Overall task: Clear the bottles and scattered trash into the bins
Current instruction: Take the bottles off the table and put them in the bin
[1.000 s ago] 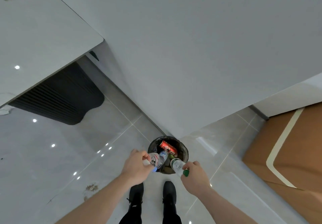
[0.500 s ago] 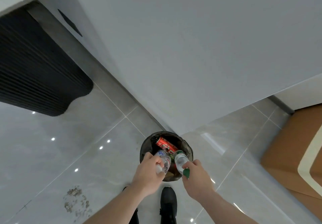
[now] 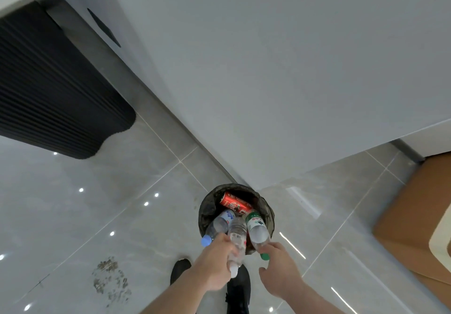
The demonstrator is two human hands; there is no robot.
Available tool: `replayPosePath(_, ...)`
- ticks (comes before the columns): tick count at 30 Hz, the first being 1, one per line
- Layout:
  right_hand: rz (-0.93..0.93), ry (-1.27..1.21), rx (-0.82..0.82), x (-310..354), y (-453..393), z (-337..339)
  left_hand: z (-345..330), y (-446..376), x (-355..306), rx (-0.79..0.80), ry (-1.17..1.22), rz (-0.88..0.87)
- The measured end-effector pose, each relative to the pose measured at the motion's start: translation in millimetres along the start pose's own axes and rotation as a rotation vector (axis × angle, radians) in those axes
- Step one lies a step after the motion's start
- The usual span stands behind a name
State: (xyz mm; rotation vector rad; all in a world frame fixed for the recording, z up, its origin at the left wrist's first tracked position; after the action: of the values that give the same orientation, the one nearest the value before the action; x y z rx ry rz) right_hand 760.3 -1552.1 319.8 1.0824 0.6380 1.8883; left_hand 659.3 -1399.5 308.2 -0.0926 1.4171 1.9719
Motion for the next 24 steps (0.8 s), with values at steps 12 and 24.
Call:
replayPosePath(12, -0.008, 0.079, 0.047, -2, -8, -6, -22, 2, 23, 0.044, -0.101, 0.12)
replayPosePath(24, 0.037, 0.113, 0.075, 77, 67, 39, 65, 126, 23, -0.192, -0.128, 0.243)
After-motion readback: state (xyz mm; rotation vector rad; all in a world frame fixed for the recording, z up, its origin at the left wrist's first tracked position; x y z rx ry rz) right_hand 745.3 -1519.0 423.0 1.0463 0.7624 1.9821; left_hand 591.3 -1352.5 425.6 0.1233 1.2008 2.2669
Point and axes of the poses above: each hand's wrist, its own y-axis away from the middle knuckle, its own z-axis out of the back of the hand, x = y × z, the point moved 4 cm from there along -y, towards the middle knuckle, and after that the axes turned 8 degrees about z, right-handed, at the moved point
